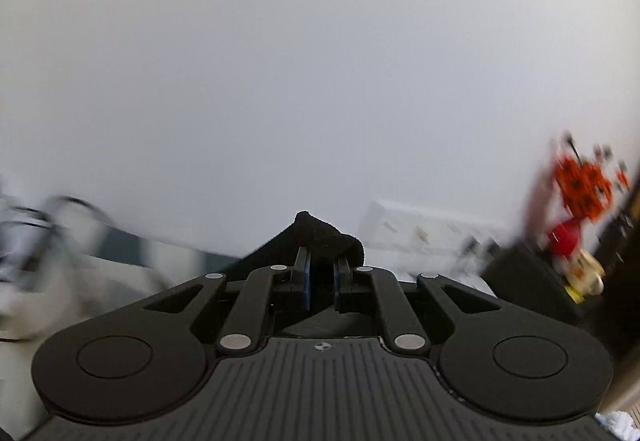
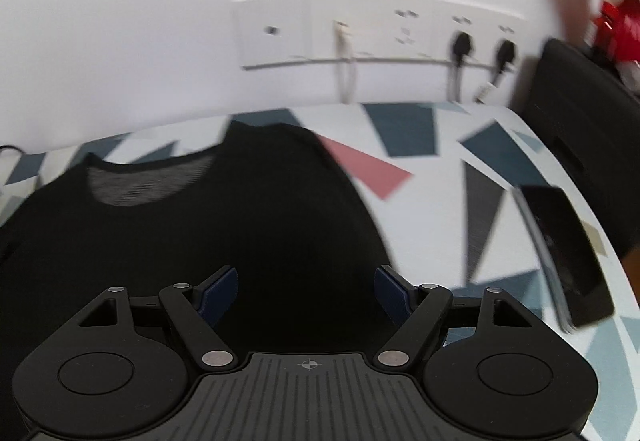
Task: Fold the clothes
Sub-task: 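Grasp the shirt edge with the left gripper and lift it toward the collar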
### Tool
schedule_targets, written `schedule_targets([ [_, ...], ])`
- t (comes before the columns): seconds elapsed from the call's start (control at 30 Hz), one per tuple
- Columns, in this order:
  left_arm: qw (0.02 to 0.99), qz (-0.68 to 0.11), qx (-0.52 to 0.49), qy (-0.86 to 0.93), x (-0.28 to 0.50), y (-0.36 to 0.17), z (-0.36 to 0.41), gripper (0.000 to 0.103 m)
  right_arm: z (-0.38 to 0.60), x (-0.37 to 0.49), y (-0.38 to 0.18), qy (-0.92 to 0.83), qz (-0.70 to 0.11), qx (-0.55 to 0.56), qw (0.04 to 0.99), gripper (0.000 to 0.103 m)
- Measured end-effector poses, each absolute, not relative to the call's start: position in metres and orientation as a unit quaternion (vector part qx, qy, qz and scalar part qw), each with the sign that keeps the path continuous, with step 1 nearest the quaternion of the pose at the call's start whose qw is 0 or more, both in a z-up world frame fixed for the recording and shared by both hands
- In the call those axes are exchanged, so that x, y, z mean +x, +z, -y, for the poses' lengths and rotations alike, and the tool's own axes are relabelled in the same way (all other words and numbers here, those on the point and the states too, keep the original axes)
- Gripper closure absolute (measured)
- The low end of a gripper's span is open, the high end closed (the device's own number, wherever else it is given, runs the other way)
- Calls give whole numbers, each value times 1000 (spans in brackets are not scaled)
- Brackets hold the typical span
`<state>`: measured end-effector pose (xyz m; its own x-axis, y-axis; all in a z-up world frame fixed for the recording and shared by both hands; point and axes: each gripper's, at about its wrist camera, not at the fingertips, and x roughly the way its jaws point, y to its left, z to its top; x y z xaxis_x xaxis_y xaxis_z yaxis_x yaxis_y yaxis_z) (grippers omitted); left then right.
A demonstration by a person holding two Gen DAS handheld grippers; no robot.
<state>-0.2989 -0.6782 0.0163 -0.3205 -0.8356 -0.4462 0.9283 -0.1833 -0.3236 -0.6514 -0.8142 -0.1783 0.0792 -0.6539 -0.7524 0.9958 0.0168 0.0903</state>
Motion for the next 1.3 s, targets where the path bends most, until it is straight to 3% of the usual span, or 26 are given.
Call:
schedule_targets([
  [0.2,508,-318,163,-784,-425,-75,743,92,797,-704,-199,-647,-250,350,629,30],
  [0.3,494,-366,199,-763,-451,-118,765,91,790,-719,-208,-651,-249,363,618,30],
  [0.33,492,-389,210,-750,-453,-132,774,86,788,-721,-209,-652,-249,365,617,30],
  [0.43,483,-439,236,-720,-445,-162,786,59,784,-724,-212,-651,-249,369,615,30],
  [0.47,485,-442,235,-718,-442,-163,785,57,784,-724,-211,-650,-248,369,617,30],
  [0.6,492,-408,198,-743,-414,-120,766,38,785,-717,-202,-638,-236,369,634,30],
  [0.67,498,-383,165,-760,-392,-91,751,19,787,-712,-197,-627,-228,371,645,30],
  [0.73,507,-378,136,-762,-368,-67,745,13,791,-706,-193,-616,-223,375,656,30],
  [0.93,565,-313,91,-758,-307,-31,719,12,810,-683,-192,-592,-220,381,675,31],
  [1.1,663,-259,181,-679,-255,-75,696,16,829,-668,-191,-595,-216,361,685,40],
  [1.23,667,-258,251,-652,-231,-114,683,27,845,-657,-185,-598,-215,334,696,41],
  [1.3,665,-244,278,-649,-229,-125,680,28,854,-651,-188,-593,-224,333,698,41],
])
